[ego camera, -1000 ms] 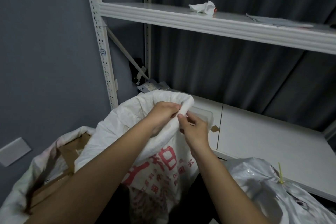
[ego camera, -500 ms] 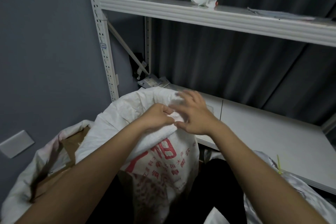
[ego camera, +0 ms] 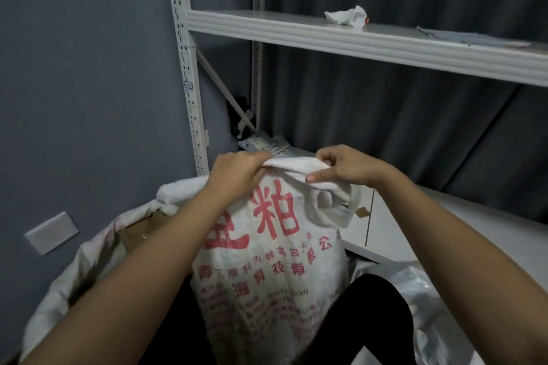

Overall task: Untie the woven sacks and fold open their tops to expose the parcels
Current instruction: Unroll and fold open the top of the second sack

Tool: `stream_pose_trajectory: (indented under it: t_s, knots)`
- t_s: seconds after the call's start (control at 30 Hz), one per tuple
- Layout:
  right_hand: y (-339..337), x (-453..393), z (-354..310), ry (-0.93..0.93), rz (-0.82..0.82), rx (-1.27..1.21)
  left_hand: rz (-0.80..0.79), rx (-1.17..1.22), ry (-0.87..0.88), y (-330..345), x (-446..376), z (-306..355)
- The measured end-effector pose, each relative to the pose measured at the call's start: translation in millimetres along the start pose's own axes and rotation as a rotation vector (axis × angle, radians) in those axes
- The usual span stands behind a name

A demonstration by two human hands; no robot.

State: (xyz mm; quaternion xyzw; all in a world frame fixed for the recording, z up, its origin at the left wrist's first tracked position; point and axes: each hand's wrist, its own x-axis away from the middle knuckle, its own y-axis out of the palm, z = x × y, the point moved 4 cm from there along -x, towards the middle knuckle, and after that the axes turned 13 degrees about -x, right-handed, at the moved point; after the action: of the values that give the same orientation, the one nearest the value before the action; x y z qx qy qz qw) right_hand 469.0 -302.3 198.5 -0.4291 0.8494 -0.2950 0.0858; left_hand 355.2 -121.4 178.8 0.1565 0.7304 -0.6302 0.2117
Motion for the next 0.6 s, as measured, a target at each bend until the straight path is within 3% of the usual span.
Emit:
stream_pose_trajectory:
  t_s: [0.03, 0.17, 0.2, 0.23, 0.3, 0.4, 0.5, 0.57, 0.6]
  knots:
    - [-1.9, 2.1, -0.6, -0.005, -0.010, 0.091, -0.077, 0.084, 0.021, 3.2, -6.0, -0.7]
    - [-1.3, 14.9, 2.3, -0.120, 0.000, 0.382, -0.938, 0.445, 0.066, 28.4, 3.1, 19.3]
    - [0.4, 19.2, 4.0, -0.159, 0.014, 0.425, -1.022, 0.496, 0.071, 31.9, 6.9, 23.1]
    - [1.5, 23.4, 6.1, -0.196, 0.034, 0.490, -0.993, 0.528, 0.080, 35.0, 7.4, 26.9]
    - [4.2, 30.6, 9.4, -0.245, 0.061, 0.757, -0.744, 0.456, 0.109, 35.2, 3.6, 35.1]
    - [5.8, 28.8, 19.1, -0.106, 0.014, 1.035, -0.350, -0.033, 0.239, 24.9, 1.2, 56.2]
    - [19.7, 20.0, 26.7, -0.017, -0.070, 0.796, -0.199, -0.297, 0.288, 22.9, 4.4, 71.6]
    - [37.6, 16.9, 30.7, -0.052, -0.126, 0.602, -0.203, -0.250, 0.288, 21.7, 7.5, 68.8]
    - [44.4, 17.2, 33.4, -0.089, -0.119, 0.644, -0.265, -0.145, 0.271, 23.2, 9.5, 63.0]
